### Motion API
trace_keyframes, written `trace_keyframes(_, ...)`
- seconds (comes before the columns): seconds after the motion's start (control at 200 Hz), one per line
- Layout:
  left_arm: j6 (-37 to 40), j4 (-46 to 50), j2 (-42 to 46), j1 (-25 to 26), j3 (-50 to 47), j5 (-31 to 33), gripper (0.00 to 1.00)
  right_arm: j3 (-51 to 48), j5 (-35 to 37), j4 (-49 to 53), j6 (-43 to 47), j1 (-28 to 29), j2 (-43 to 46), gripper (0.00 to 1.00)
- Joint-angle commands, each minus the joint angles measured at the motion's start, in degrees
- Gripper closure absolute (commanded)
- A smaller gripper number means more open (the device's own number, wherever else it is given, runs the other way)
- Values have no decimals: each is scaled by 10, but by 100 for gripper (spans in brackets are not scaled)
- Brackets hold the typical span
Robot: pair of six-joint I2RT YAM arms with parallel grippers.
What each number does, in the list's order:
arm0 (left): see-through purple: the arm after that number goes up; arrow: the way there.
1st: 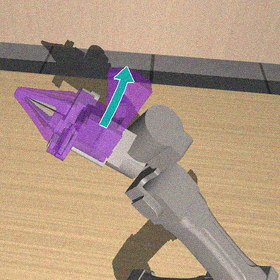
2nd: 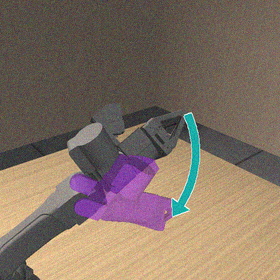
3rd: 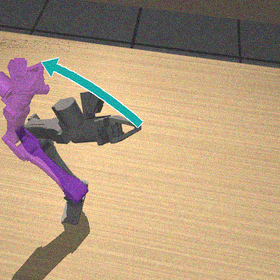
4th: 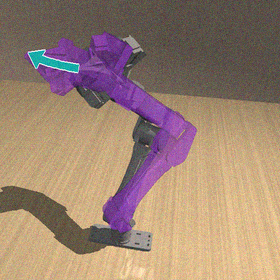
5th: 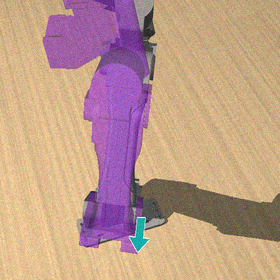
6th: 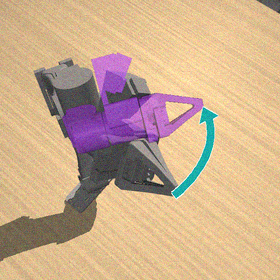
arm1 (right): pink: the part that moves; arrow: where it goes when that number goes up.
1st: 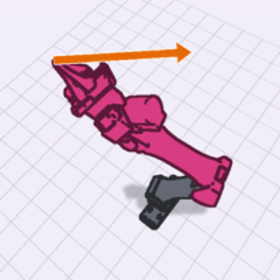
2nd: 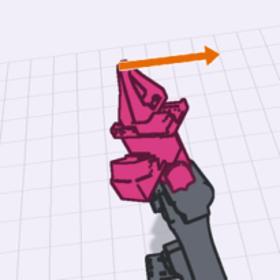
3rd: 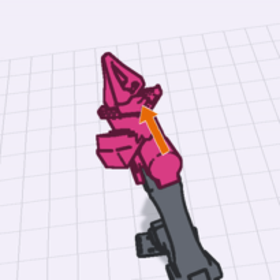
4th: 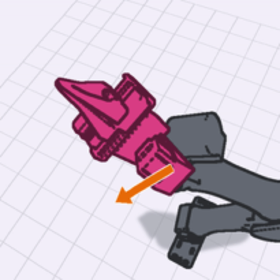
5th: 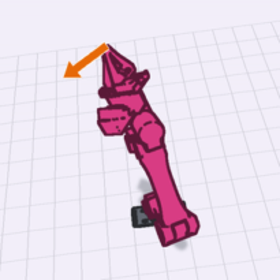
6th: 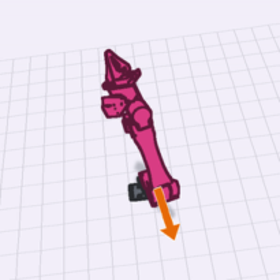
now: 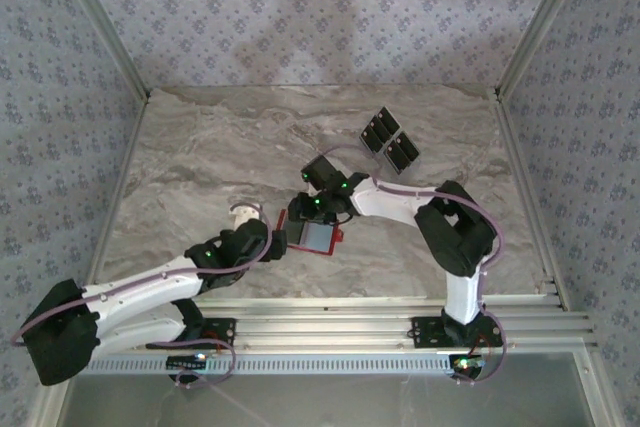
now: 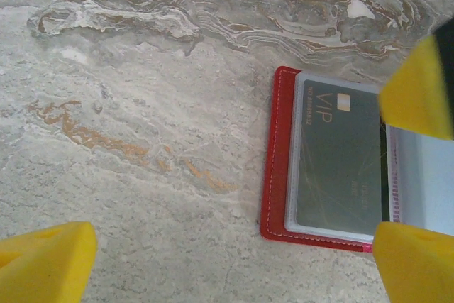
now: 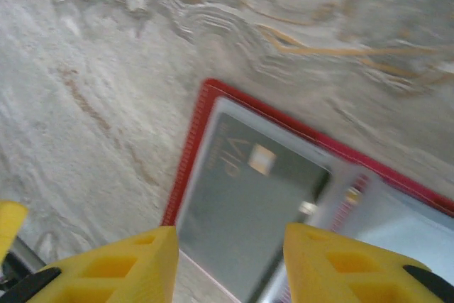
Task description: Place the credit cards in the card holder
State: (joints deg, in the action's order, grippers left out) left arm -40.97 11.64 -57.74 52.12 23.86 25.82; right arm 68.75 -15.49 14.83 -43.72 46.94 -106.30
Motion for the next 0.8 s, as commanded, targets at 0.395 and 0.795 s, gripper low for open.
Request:
trace_keyframes(0.395,25,-32,-97,-4,42,-24,0,-88,68,46,4,-8,54,55)
trace_keyframes(0.795,43,-58,-121,-4,52,-47,0,-58,2,-13,7,-12,3,55)
